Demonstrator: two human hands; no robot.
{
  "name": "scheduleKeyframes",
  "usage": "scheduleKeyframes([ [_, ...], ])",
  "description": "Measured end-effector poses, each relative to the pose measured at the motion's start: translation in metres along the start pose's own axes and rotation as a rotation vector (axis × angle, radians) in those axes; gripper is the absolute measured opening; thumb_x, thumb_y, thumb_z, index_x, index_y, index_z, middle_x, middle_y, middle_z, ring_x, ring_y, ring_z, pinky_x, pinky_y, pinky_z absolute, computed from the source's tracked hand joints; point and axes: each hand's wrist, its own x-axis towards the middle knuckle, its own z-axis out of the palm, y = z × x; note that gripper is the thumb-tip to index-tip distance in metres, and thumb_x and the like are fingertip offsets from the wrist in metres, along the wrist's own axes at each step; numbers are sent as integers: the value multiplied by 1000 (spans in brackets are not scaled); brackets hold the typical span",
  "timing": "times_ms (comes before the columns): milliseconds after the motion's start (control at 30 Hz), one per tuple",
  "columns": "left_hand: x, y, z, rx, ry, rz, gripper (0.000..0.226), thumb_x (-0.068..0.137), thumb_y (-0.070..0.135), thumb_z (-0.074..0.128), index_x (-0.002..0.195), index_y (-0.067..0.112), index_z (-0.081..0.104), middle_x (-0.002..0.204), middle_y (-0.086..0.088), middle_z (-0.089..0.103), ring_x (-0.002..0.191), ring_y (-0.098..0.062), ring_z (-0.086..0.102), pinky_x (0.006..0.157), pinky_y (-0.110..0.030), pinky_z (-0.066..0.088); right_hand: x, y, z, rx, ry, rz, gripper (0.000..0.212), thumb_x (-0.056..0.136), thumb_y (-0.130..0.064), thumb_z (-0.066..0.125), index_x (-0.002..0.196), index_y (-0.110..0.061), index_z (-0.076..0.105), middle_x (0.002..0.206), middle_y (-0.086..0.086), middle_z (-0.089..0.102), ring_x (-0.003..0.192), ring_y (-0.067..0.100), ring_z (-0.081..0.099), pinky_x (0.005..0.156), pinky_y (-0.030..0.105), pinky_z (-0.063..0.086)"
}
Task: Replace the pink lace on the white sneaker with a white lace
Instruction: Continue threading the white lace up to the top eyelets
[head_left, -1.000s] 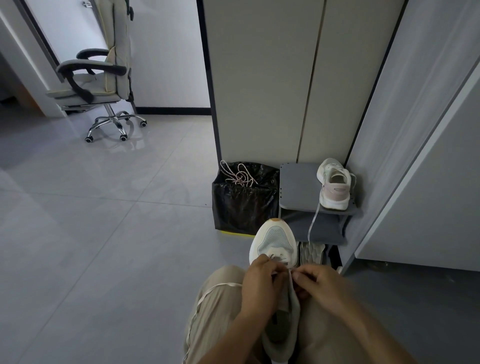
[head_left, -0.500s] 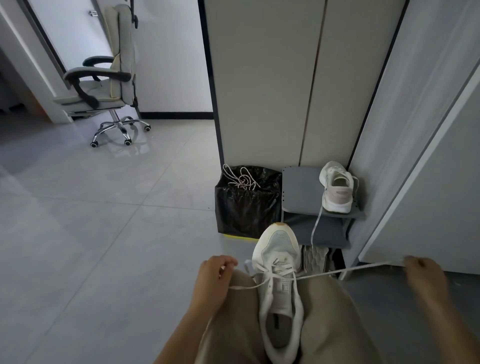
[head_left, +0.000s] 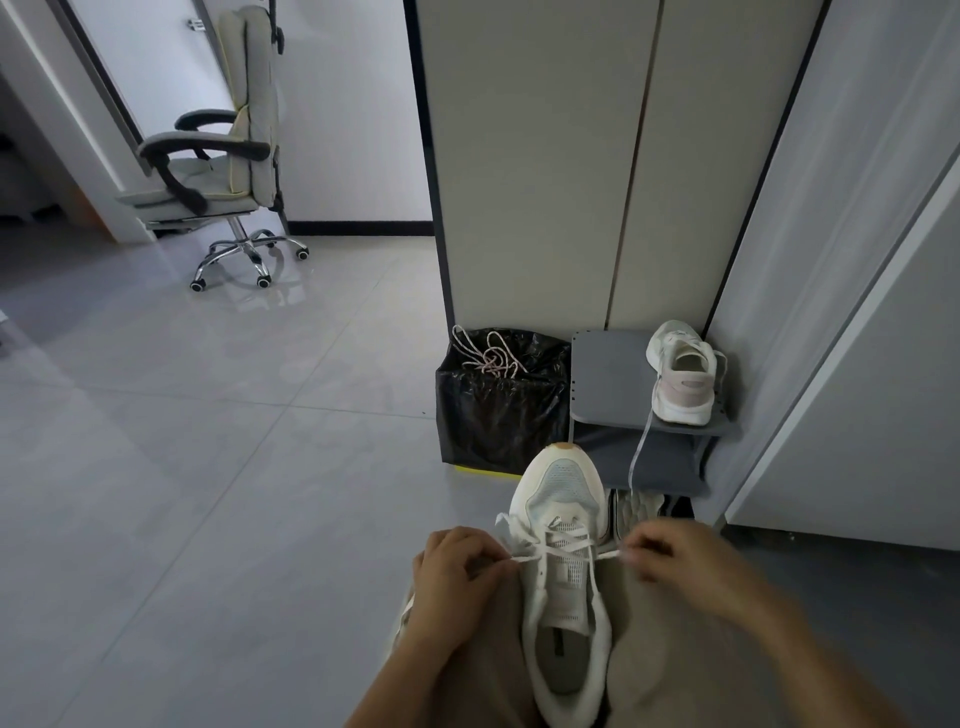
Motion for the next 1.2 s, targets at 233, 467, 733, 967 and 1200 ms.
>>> scheduleKeyframes([
  [233, 1, 0, 3, 47, 17, -11, 11, 79, 41, 61, 70, 45, 55, 88, 27, 56, 96, 3, 42, 93, -27, 30, -25, 80, -55, -12, 342, 337, 30, 85, -9, 65, 59, -22, 56, 65, 2, 59, 64, 19, 55, 57, 29, 36],
  [467, 6, 21, 6, 291, -181, 23, 62, 72, 69, 27, 102, 33, 66, 102, 18, 62, 102, -2, 44, 97, -24, 21, 9, 7, 7, -164, 99, -67, 25, 89, -23, 59, 114, -23, 61, 108, -11, 49, 93, 1, 48, 82, 18, 37],
  [733, 4, 17, 4, 49, -72, 6, 38, 77, 54, 47, 86, 28, 72, 68, 31, 52, 76, 11, 47, 94, -22, 27, -2, 9, -8, -17, -13, 26, 7, 87, -25, 63, 82, -22, 67, 80, -6, 66, 77, 2, 59, 68, 15, 42],
  [967, 5, 21, 7, 77, -80, -9, 45, 77, 53, 35, 83, 23, 68, 70, 27, 51, 77, 7, 47, 96, -21, 23, -8, 28, -17, 56, 46, 112, 11, 84, -23, 67, 74, -26, 66, 74, -9, 66, 73, 3, 61, 67, 19, 42],
  [1200, 4, 24, 3, 51, -71, -35, 25, 89, 45, 49, 68, 35, 59, 69, 21, 55, 77, 1, 52, 97, -32, 37, 0, 25, -16, -80, 370, 129, 21, 83, -14, 66, 72, -29, 58, 80, -8, 60, 72, 7, 57, 65, 27, 47],
])
